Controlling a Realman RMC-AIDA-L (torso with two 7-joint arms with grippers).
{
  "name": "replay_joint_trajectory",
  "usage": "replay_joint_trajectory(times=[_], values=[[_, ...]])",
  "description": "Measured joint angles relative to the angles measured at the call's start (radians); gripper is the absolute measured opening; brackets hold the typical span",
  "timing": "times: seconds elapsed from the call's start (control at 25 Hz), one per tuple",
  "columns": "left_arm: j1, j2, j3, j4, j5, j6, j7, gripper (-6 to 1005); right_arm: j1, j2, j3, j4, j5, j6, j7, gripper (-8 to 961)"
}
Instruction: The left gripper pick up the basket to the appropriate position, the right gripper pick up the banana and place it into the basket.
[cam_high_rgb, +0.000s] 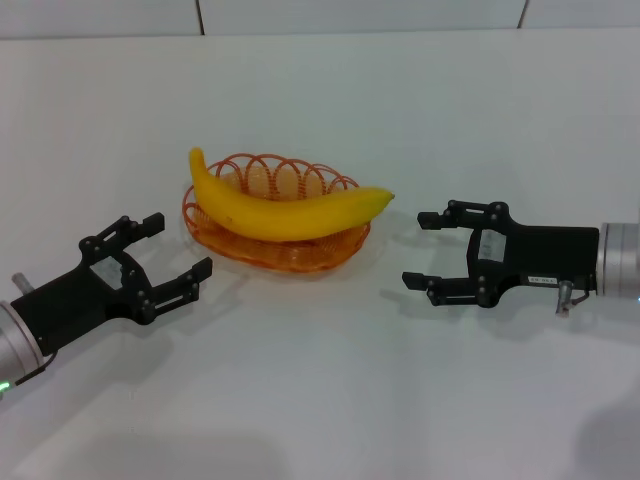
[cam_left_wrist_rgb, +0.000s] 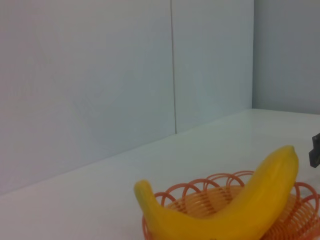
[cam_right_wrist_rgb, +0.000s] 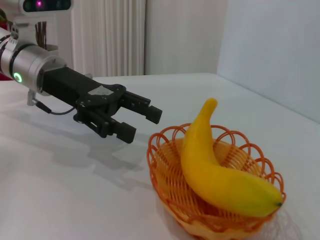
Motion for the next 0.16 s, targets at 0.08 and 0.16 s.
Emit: replay_joint_trajectory(times=[0.08,0.16], values=[[-0.001,0.0,0.001,0.0,0.0,0.0,0.0,877,0.0,0.0,0.0,-0.001,0.0,0.0,0.0,796],[-0.001,0.0,0.001,0.0,0.0,0.0,0.0,877,0.0,0.0,0.0,0.0,-0.001,0.0,0.0,796]])
